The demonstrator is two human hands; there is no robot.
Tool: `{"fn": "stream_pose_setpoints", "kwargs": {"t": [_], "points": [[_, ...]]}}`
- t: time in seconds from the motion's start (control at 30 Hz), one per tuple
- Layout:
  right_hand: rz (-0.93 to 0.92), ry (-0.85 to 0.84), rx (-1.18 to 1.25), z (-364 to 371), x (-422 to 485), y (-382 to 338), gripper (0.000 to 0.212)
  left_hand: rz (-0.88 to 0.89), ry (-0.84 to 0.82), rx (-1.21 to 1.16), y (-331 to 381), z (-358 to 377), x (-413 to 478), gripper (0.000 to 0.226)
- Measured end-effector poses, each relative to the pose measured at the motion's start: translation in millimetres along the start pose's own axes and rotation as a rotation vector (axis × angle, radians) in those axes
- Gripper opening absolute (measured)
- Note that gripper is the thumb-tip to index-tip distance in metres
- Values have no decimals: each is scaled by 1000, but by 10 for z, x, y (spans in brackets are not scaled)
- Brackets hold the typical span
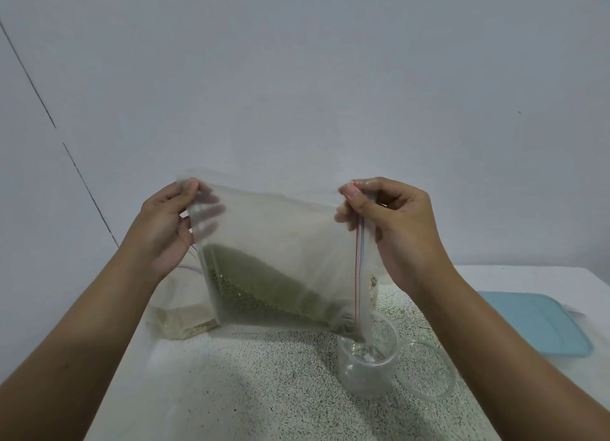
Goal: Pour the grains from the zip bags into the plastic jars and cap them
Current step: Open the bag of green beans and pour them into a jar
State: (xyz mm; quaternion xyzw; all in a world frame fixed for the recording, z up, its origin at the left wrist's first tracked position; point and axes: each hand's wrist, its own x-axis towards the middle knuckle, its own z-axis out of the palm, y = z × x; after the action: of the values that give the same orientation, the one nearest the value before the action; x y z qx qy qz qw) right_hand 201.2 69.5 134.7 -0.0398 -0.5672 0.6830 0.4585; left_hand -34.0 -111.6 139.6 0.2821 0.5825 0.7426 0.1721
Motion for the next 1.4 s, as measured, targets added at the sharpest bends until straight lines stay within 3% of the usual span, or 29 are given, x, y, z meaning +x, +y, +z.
{"fn": "stream_pose_setpoints", "kwargs": {"t": [1.4], "points": [[34,32,4,-96,-78,60,14,-7,-18,12,34,116,13,24]]}}
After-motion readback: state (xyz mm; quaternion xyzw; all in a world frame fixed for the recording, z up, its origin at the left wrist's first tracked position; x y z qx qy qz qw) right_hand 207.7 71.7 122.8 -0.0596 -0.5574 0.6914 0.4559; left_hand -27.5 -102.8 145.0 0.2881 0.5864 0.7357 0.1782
